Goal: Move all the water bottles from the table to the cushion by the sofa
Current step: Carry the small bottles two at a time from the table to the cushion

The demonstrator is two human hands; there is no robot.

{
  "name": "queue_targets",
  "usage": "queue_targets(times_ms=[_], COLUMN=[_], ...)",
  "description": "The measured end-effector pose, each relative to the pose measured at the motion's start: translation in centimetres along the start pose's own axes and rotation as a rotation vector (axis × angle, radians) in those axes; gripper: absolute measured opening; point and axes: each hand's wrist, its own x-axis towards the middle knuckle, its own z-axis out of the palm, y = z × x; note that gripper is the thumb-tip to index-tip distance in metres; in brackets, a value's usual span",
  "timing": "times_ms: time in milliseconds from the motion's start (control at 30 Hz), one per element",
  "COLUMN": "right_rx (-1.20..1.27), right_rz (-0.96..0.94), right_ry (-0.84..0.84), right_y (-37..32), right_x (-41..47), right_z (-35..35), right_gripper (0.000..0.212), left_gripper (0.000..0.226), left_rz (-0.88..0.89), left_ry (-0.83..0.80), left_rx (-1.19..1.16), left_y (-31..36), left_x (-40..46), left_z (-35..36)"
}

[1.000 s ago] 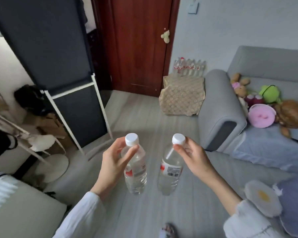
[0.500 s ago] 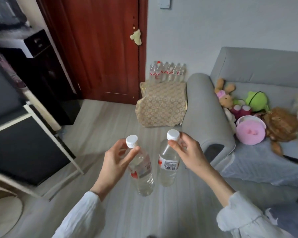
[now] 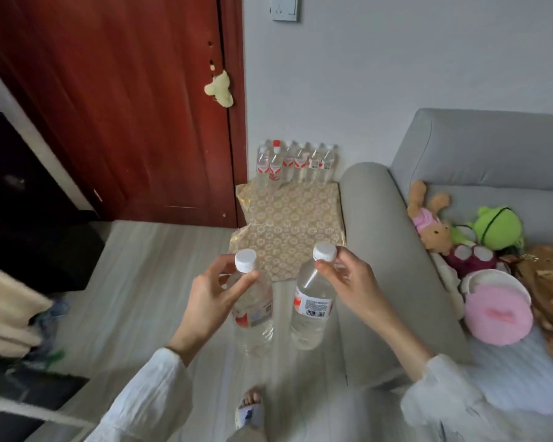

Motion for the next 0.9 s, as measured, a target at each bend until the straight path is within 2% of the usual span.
queue_targets(times_ms=[200,267,400,533,633,767,900], right_rx=[0.032,0.051,0.017,-0.058,-0.123,-0.166,-0.158], right_rz=[0.0,0.016,0.034,0.027,-0.019,-0.07,-0.038], right_ry=[0.069,0.095,0.118,0.048,-0.037,-0.137,-0.183], right_y=[1.2,2.5,6.1,10.3,12.1,13.6,16.1], right_x=[13.1,16.9,24.3,32.5,38.6,46.3,52.3], right_z=[-2.0,-2.7,-4.1,-5.8,-7.3,-9.0,-9.1], right_gripper=[0.014,0.021,0.029,0.018,0.029,0.034,0.037], left_gripper=[0.027,0.032,0.029,0.022,0.027,0.033,0.033], left_rz=[0.01,0.001,-0.044,-0.107,-0.164,-0.204,-0.233], left_ry=[-0.071,-0.085,-0.091,-0.051,-0.034,-0.04,-0.066], left_rx=[0.01,0.036,0.059,0.103,0.128,0.177,0.202], left_y=[1.2,1.0,-0.4,-1.8,-2.0,-2.1,-3.6], left_x=[14.3,18.3,25.5,32.5,38.0,45.0,50.9], left_z=[2.0,3.1,6.1,9.3,11.3,13.9,15.8])
